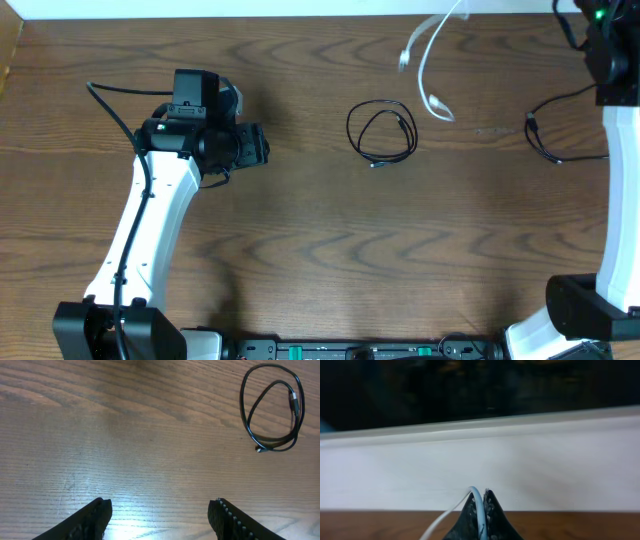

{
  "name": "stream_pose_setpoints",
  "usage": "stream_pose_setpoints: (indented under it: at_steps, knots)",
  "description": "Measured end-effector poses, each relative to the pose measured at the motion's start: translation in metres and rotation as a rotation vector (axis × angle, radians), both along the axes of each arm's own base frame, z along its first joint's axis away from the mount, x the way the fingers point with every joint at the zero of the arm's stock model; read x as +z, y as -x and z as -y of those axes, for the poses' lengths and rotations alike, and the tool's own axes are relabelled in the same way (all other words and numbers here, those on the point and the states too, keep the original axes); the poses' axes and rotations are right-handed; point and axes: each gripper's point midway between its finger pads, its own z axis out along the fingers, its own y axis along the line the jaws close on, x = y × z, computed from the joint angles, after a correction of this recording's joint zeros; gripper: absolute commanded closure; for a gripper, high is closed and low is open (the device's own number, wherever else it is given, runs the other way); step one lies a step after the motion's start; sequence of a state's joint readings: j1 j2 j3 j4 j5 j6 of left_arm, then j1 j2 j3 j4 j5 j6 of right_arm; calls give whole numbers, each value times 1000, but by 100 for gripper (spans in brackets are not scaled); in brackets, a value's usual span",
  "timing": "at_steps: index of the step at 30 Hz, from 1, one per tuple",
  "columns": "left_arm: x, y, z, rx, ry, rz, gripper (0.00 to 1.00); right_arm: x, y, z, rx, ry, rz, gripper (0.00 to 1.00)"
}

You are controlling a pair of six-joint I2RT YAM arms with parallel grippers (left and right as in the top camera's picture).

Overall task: Untangle cables
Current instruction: 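Carry the white cable right and release it beside the black cable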

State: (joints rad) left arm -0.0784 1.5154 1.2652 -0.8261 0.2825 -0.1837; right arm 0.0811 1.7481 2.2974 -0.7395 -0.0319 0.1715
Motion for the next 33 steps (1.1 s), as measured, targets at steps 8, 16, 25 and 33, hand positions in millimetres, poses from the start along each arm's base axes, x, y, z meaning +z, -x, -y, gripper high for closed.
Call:
stream_pose_setpoints:
  at_steps: [8, 16, 25, 33]
  knots:
    - [0, 0, 0, 0, 0, -1, 33, -48, -10, 92, -259, 40, -155, 99]
    - [0, 0, 0, 0, 0, -1, 34, -126, -12, 187, -449, 31, -389, 99]
    - [0, 0, 0, 0, 0, -1, 34, -202, 10, 287, -630, -23, -592, 99]
    - [0, 0, 0, 1, 0, -2, 33, -289, 27, 324, -671, -83, -831, 36]
